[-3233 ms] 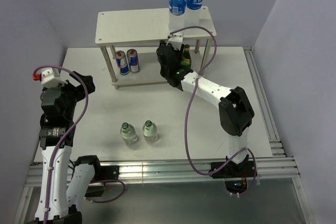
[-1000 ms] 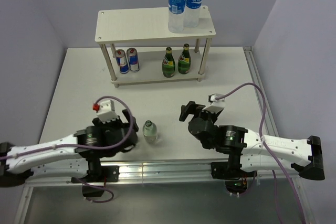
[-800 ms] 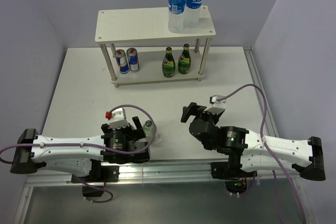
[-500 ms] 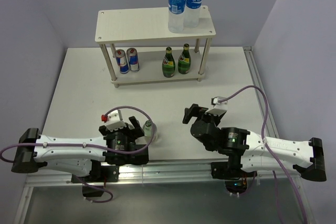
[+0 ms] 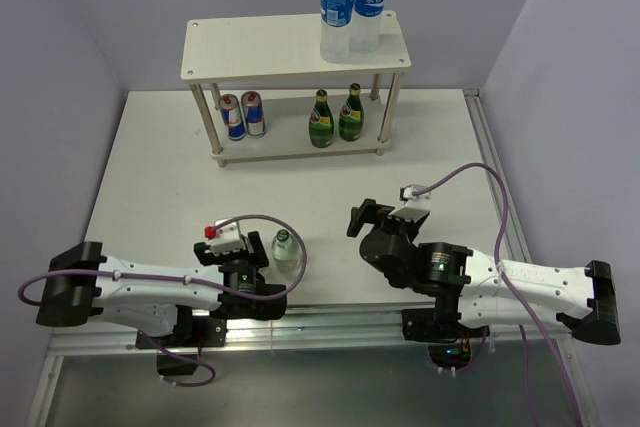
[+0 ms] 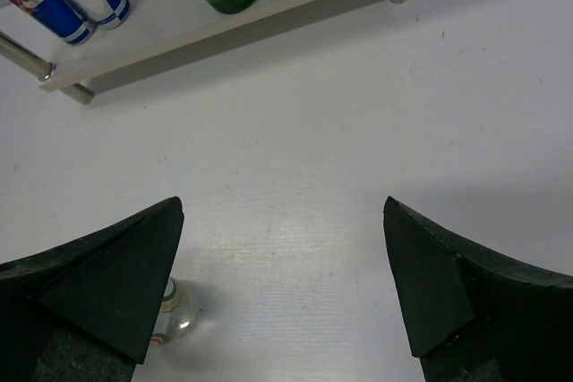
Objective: Place and organize the beverage onto the shelf
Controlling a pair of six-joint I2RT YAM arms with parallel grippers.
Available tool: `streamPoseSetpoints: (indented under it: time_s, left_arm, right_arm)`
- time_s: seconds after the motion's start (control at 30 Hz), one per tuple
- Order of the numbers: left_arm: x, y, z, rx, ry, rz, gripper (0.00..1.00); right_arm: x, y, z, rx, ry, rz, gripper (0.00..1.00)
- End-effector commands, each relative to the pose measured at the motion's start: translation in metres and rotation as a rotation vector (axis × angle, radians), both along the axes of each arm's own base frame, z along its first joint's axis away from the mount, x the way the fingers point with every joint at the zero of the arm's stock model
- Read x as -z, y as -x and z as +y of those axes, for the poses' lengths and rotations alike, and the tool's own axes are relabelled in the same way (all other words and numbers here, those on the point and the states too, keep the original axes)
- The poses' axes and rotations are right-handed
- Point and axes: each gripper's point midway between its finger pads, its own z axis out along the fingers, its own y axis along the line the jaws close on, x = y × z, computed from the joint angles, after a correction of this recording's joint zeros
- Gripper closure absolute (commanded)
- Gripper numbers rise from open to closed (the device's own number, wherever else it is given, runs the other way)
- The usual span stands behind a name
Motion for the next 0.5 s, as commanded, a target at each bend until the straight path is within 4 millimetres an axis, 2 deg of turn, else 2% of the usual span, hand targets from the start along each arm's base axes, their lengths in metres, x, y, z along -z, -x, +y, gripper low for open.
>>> streamPoseSetpoints:
  time_s: [0.0, 0.07, 0.1, 0.17, 0.2, 0.27, 0.3, 0.4, 0.47]
  left_arm:
    - [-0.007, -0.0051, -0.0058, -0.046, 0.172, -0.082, 0.17]
    - [-0.0055, -0.0054, -0.0064, -0.047, 0.166, -0.084, 0.3]
    - [-0.0044, -0.0054, -0.0065, -0.048, 0.164, -0.085, 0.47]
    - [-0.0029, -0.0051, -0.0067, -0.052, 0.164, -0.081, 0.59]
    - [-0.0022, -0.0047, -0.0069, -0.052, 0.164, -0.079, 0.7]
    - [0.0004, -0.0043, -0.0062, -0.056, 0.161, -0.075, 0.78]
    - [0.0015, -0.004, -0.0054, -0.057, 0.159, -0.073, 0.87]
    - [0.0017, -0.004, -0.0048, -0.06, 0.159, -0.07, 1.0]
    - [-0.003, -0.0042, -0.0068, -0.049, 0.147, -0.069, 1.0]
  right_arm:
    - [-0.0013, -0.0013, -0.0053, 0.038, -0.017, -0.019, 0.0]
    - [0.0, -0.0013, -0.0065, 0.041, -0.015, -0.02, 0.0]
    - [0.0012, -0.001, -0.0075, 0.044, -0.013, -0.018, 0.0]
    - [0.0009, -0.0011, -0.0082, 0.047, -0.012, -0.019, 0.0]
    - [0.0017, -0.0011, -0.0082, 0.048, -0.012, -0.018, 0.0]
    - [0.0033, -0.0012, -0.0086, 0.053, -0.01, -0.017, 0.0]
    - [0.0042, -0.0008, -0.0092, 0.053, -0.007, -0.016, 0.0]
    - [0.0045, -0.0011, -0.0094, 0.055, -0.01, -0.017, 0.0]
    - [0.0054, -0.0011, -0.0091, 0.054, -0.005, -0.017, 0.0]
